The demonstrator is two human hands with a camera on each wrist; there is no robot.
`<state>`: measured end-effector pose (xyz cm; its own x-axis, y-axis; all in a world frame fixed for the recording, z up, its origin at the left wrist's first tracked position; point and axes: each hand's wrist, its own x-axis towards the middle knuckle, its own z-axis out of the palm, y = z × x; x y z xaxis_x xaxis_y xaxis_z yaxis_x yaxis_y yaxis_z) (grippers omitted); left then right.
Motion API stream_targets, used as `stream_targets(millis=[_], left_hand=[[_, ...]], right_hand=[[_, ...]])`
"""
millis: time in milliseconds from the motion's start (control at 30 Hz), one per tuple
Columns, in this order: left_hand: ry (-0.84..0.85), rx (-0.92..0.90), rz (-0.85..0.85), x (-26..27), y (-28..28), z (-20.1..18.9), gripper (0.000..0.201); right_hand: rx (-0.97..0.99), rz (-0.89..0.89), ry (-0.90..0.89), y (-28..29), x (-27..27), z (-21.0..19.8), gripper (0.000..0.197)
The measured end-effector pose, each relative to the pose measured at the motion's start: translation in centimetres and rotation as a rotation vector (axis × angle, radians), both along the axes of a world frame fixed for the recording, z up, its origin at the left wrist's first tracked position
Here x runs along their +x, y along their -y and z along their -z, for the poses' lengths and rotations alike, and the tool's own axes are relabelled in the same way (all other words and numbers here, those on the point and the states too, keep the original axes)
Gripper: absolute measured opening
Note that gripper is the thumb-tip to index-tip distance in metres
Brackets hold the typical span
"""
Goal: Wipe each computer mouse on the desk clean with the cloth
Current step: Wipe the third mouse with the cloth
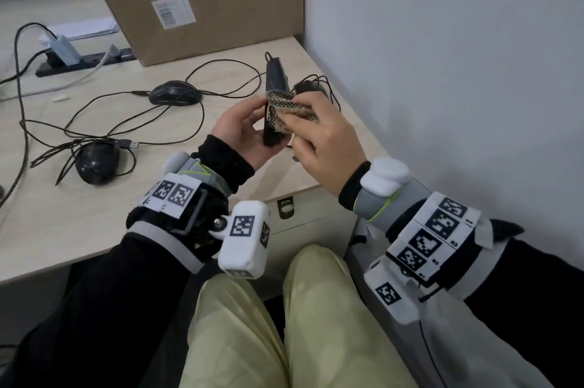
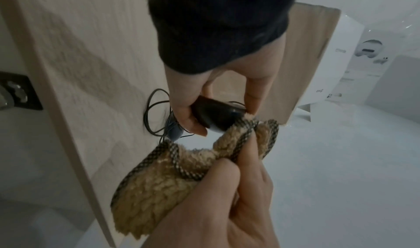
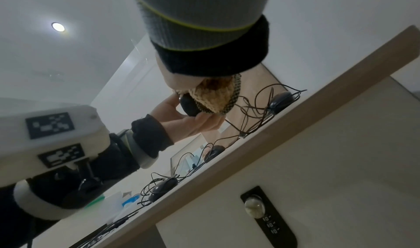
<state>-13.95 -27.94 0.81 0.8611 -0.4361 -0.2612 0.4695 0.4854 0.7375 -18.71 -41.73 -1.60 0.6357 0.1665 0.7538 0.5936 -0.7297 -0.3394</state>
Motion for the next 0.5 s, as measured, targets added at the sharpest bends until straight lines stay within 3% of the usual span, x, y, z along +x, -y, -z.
stream_targets(millis=[100,267,500], left_hand=[[0.045,0.069,0.062,-0.4,0.1,0.1,0.017],[0.061,0.163,0.142,-1.1,0.9,0.7,0.017],[0.022,0.055,-0.01,0.0,1.3,-0.2,0.029]], right_hand=[[0.067,0.023,-0.035,0.6,0.8,-0.2,0.039],[0.267,0.13,-0.152,1.7,2.9,-1.9,0.042],[0.188,-0.037,-0.146,0.7,1.5,-0.4,0.04]])
